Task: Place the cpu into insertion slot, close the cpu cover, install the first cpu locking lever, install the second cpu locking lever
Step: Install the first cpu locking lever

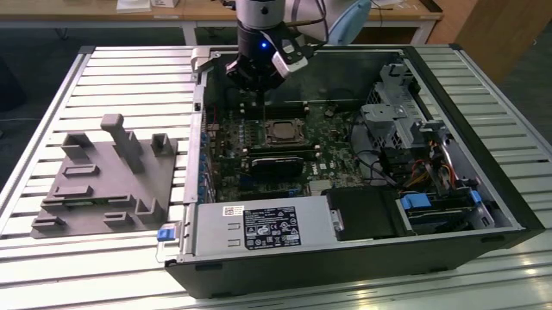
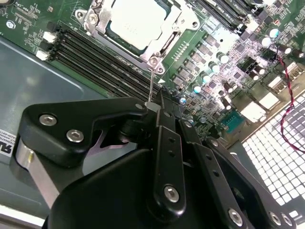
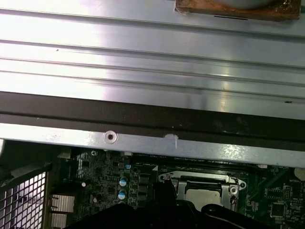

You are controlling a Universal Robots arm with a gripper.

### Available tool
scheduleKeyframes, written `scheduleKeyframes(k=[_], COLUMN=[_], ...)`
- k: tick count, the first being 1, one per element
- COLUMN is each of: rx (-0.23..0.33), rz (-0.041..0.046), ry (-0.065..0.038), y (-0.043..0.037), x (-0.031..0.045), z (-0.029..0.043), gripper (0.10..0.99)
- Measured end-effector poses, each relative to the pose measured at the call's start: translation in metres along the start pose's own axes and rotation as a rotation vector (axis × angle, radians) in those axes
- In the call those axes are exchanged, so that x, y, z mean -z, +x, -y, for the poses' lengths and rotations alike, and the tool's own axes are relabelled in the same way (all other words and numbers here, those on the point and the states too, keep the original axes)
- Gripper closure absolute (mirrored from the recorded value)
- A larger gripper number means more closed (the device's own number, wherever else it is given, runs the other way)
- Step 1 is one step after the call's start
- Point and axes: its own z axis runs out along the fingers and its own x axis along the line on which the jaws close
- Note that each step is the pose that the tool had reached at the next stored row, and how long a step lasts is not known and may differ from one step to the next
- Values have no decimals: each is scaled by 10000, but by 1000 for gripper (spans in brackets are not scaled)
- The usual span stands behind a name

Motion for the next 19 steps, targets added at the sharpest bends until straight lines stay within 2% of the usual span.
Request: scheduleKeyframes(k=[7, 19], rx=[1, 1], rz=[0, -1], ry=[0, 0], y=[-31, -185], x=[-1, -7], z=[2, 13], gripper=[980, 980])
